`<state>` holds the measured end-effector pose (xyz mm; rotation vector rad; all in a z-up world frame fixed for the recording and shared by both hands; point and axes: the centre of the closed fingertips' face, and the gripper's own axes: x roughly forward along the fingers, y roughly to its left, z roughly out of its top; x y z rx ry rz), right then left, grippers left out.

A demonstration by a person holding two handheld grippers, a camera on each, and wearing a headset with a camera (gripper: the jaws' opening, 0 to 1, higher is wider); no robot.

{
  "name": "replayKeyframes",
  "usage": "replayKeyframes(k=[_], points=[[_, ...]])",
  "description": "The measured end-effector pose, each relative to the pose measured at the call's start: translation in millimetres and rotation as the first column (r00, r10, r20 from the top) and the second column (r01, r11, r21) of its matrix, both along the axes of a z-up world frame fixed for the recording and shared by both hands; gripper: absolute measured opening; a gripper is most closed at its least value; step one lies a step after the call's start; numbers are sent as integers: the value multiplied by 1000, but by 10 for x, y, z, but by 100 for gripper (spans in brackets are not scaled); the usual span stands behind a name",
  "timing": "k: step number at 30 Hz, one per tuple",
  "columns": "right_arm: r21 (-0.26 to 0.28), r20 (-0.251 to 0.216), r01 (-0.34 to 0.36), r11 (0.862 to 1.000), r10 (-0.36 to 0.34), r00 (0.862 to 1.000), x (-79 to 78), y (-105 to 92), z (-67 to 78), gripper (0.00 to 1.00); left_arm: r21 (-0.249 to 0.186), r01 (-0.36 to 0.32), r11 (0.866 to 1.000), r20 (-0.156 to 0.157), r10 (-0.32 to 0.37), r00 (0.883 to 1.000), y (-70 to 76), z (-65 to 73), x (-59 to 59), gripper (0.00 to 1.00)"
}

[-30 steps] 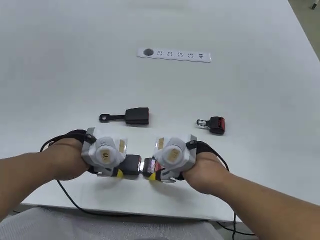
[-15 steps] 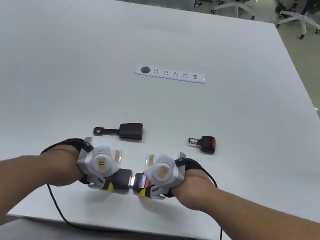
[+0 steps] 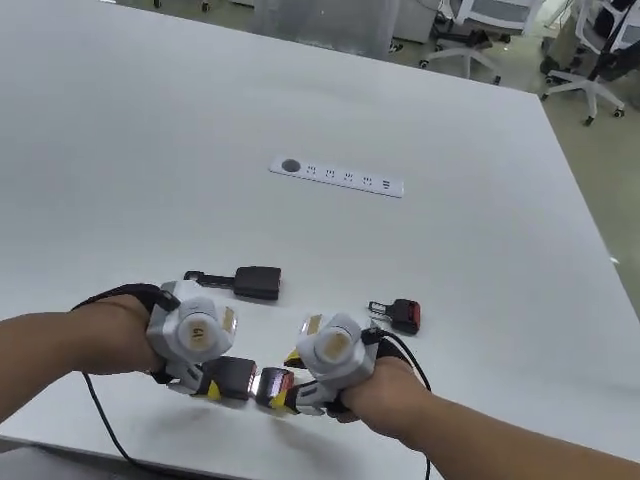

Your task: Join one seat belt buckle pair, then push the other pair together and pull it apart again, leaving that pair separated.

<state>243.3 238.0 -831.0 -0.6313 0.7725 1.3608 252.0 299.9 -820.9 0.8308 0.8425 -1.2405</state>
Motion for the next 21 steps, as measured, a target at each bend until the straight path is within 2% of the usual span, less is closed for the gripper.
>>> replayKeyframes(k=[4, 7, 9, 12, 14, 21], points=[[10, 35, -13, 1000, 13, 999, 51, -25, 141, 39, -12, 16, 1000, 29, -15, 999, -49, 157, 152, 48], [7, 71, -51, 999, 50, 996, 95, -31, 215, 40, -40, 6, 999, 63, -4, 998, -134, 266, 350, 50], [4, 78, -46, 999, 45, 996, 166, -76, 216, 40, -52, -10, 999, 75, 14, 997, -167, 287, 465, 52], [5, 84, -29, 1000, 28, 996, 289, -197, 236, 39, -67, -10, 998, 87, 16, 996, -207, 309, 569, 51], [-5, 90, -19, 1000, 20, 996, 365, -295, 221, 38, -54, -17, 998, 100, 22, 995, -198, 300, 655, 52], [-12, 100, 64, 998, -63, 993, 774, -780, 225, 39, -37, -48, 998, 90, 51, 995, -136, 235, 876, 53]])
